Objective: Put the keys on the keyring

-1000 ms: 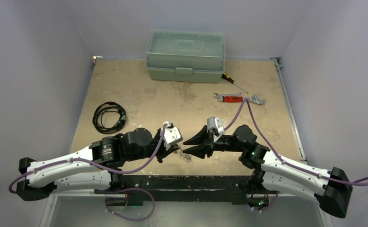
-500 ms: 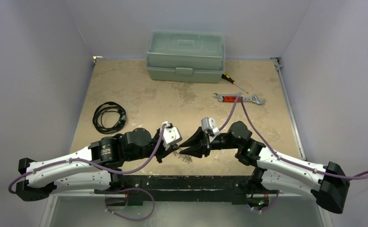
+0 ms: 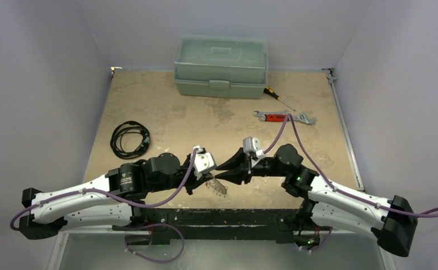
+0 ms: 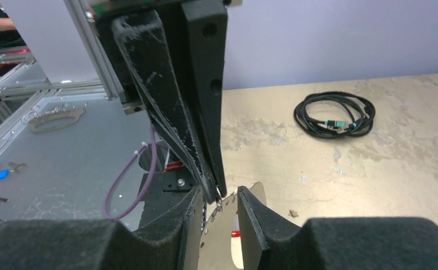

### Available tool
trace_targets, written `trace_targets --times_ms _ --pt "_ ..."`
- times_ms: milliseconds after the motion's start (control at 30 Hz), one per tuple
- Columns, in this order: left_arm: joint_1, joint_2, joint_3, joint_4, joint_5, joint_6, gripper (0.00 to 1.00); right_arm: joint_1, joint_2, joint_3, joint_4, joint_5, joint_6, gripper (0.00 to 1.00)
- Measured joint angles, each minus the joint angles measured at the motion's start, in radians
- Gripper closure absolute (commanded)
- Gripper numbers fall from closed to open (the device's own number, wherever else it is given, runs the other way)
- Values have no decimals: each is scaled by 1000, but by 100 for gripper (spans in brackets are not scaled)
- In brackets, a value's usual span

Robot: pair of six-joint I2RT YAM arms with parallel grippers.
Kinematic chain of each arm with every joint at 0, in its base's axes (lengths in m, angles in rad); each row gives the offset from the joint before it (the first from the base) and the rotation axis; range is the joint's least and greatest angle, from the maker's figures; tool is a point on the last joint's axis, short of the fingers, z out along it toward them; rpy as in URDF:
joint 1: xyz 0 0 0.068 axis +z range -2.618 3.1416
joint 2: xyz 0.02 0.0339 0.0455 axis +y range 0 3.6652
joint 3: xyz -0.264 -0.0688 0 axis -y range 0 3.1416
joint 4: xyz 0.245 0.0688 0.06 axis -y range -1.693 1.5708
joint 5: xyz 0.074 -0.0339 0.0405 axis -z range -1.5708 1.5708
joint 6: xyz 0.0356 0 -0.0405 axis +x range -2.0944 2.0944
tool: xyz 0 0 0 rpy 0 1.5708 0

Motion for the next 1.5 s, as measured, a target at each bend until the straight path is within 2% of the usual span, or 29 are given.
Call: trace_targets --times_ms 600,700,767,933,1033,1233,1267,1400,1433,1467,1500 --pt "0 -10 -5 -11 11 0 100 -6 94 4 -3 -30 -5 76" --pt "0 -10 -5 -20 15 0 100 -7 108 8 -2 -53 -8 82" --pt "0 -11 -5 -25 17 0 100 -7 120 14 -2 -76 -10 90" --pt "0 -11 -6 -32 28 0 100 -8 133 19 0 -122 -14 92" --pt "0 -11 -8 -31 37 0 100 -11 134 20 -1 -144 -18 100" --pt "-1 -11 -11 -31 51 -1 100 -14 140 20 -1 -184 -21 100" --pt "-2 -12 -11 -31 52 -1 94 -14 139 20 0 -185 -21 100" --pt "-4 -15 -11 -31 48 3 55 -13 136 20 0 -188 -20 100" --pt "-4 -18 -11 -30 39 3 35 -13 135 20 -1 -189 -21 100" --pt "-3 -21 -11 -28 32 3 21 -13 134 20 -3 -188 -21 100" --pt "-3 -25 -11 -23 28 7 14 -13 132 20 -6 -185 -24 100"
